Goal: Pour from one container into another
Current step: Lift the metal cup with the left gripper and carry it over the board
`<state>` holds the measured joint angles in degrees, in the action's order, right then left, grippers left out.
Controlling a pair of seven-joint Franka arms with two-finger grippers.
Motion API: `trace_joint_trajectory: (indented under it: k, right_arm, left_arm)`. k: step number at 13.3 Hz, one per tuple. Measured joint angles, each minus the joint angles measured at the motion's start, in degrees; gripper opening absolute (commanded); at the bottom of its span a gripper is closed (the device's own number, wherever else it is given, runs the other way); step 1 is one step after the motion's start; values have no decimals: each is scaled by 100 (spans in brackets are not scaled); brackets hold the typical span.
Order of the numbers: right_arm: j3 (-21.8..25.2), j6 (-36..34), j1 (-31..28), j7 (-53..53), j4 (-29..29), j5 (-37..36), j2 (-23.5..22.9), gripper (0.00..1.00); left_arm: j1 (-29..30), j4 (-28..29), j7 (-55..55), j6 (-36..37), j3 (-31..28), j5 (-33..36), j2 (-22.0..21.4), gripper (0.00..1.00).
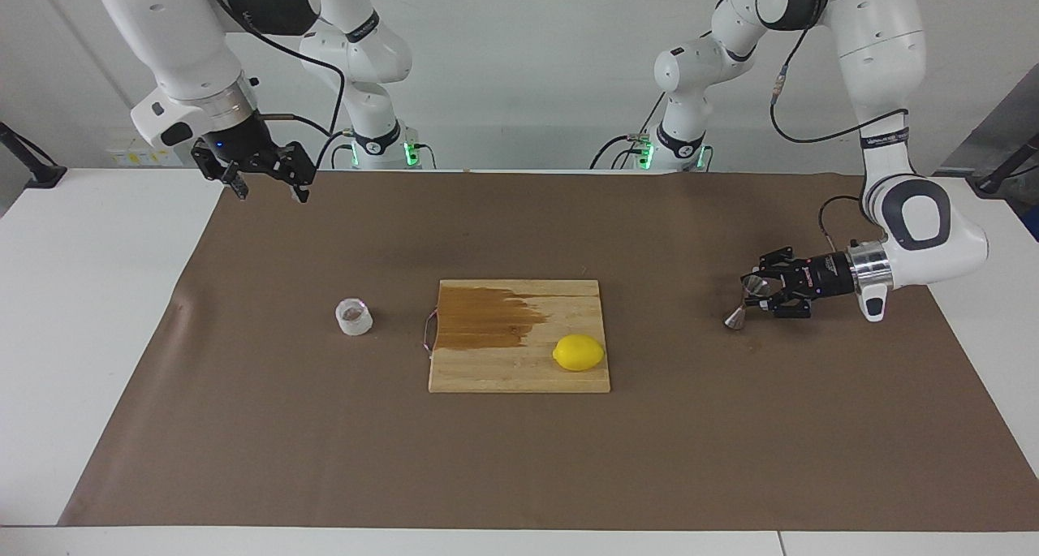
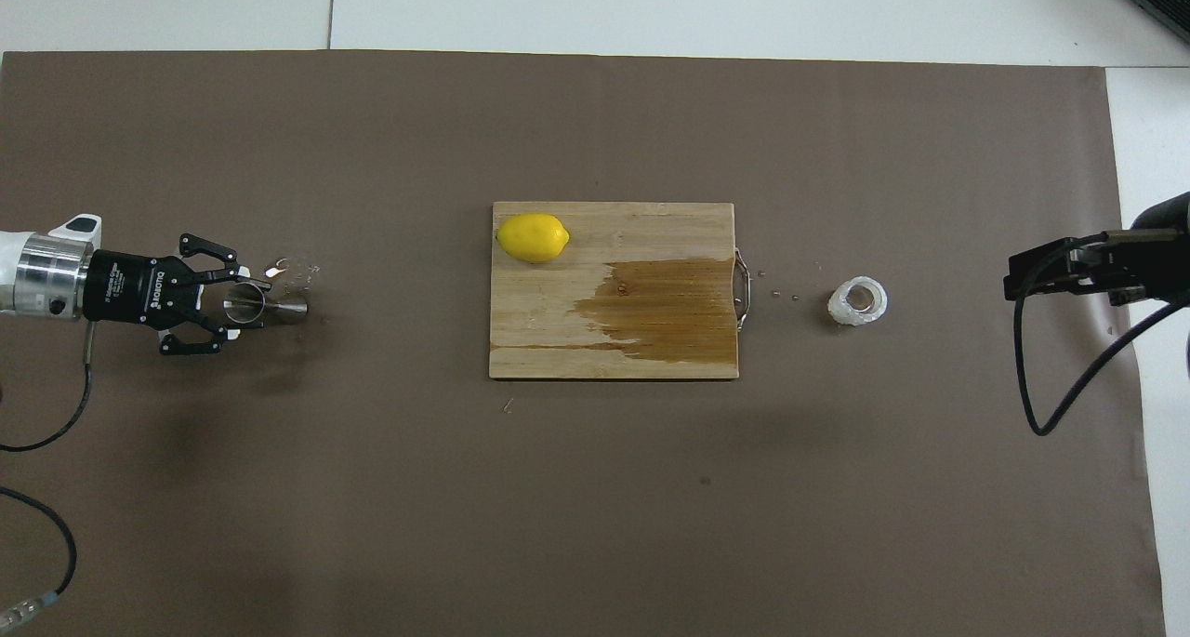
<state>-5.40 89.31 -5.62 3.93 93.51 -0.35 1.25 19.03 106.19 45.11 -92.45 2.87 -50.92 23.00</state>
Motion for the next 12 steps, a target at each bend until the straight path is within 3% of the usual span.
trace_joint_trajectory:
  k: [9,12]
  right_arm:
    - [0,0,0,0,0,0,0,100]
    - [0,0,0,0,0,0,0,100]
  left_arm:
    - [-14,0,-1,5,131,-43,-26,46]
    - [-45,0,0,7,283,-74,-40,42]
